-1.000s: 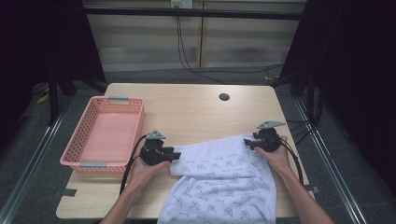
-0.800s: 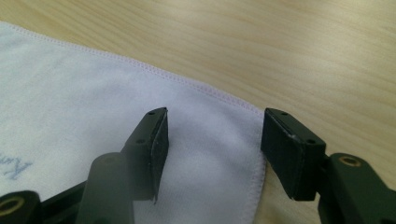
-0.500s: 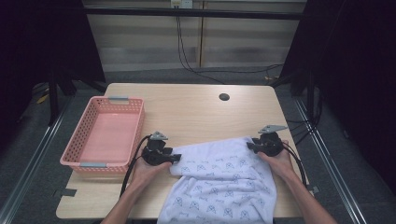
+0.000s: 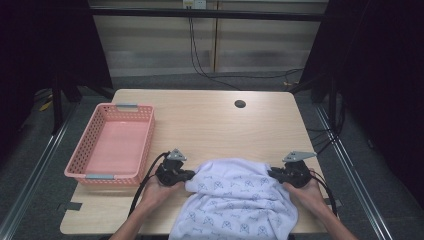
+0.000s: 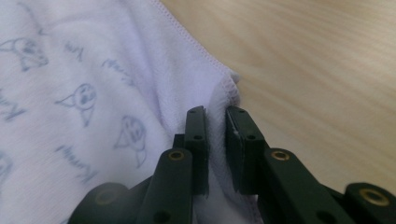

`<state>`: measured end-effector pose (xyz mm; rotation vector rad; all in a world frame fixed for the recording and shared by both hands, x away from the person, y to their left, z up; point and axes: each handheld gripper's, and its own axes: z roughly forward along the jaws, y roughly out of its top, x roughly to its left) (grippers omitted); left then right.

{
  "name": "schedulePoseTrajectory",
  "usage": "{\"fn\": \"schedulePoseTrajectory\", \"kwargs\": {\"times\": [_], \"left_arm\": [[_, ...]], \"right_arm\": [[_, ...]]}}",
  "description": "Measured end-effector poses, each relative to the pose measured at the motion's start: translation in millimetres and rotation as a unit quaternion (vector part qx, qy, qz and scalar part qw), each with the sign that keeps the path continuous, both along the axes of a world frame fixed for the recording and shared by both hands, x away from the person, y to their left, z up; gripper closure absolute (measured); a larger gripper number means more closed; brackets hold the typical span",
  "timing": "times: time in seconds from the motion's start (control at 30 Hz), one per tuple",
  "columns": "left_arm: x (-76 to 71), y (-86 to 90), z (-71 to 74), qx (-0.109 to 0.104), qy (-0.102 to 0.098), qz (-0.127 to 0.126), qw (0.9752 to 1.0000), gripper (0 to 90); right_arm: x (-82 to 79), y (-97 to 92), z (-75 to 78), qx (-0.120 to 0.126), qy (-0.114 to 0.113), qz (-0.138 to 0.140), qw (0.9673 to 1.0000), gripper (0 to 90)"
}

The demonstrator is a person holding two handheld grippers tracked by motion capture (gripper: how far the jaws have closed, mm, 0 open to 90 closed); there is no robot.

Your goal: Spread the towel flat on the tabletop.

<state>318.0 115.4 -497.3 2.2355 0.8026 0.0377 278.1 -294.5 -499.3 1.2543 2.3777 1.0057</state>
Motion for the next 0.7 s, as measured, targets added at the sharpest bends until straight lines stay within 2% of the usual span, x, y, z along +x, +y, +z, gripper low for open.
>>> {"fn": "schedulePoseTrajectory", "kwargs": {"times": [0.1, 0.13, 0.17, 0.23, 0.33, 0.4, 0.47, 0.53, 0.6, 0.7], "left_arm": [[-15.2, 4.9, 2.4, 0.01, 0.003, -0.017, 0.9998, 88.3], [-21.0, 6.4, 2.3, 0.007, 0.003, -0.021, 0.9998, 88.4], [-26.5, 9.2, 3.5, 0.01, 0.011, -0.025, 0.9996, 88.5], [-37.4, 14.0, 3.5, 0.0, 0.029, -0.031, 0.9991, 88.8], [-50.1, 20.6, 7.2, 0.012, 0.025, -0.041, 0.9988, 89.0], [-51.8, 27.7, 11.3, -0.025, 0.029, -0.033, 0.9987, 89.0], [-48.2, 34.9, 17.5, -0.046, 0.017, -0.018, 0.9986, 89.1], [-40.0, 42.6, 23.8, -0.076, 0.018, 0.002, 0.997, 89.1], [-33.5, 45.6, 34.2, -0.097, 0.001, 0.013, 0.9952, 89.1], [-26.5, 43.9, 48.4, -0.113, -0.021, 0.018, 0.9932, 89.0]], "right_arm": [[-14.8, 4.0, 0.9, 0.005, 0.006, 0.015, 0.9999, 79.6], [-19.8, 5.4, 1.0, 0.012, 0.011, 0.02, 0.9997, 79.8], [-24.7, 6.8, 1.1, 0.014, 0.012, 0.027, 0.9995, 80.1], [-34.7, 10.8, 2.5, 0.016, 0.021, 0.041, 0.9988, 80.4], [-45.7, 15.8, 3.9, 0.014, 0.027, 0.055, 0.998, 81.2], [-44.6, 14.6, 4.5, 0.02, 0.034, 0.052, 0.9979, 82.4], [-39.6, 12.2, 6.8, 0.023, 0.028, 0.042, 0.9985, 83.0], [-32.0, 8.1, 13.9, 0.043, 0.012, 0.028, 0.9986, 83.5], [-24.1, 4.3, 24.3, 0.055, -0.008, 0.017, 0.9983, 83.7], [-12.4, -2.1, 43.6, 0.079, -0.038, -0.002, 0.9962, 83.8]]}}
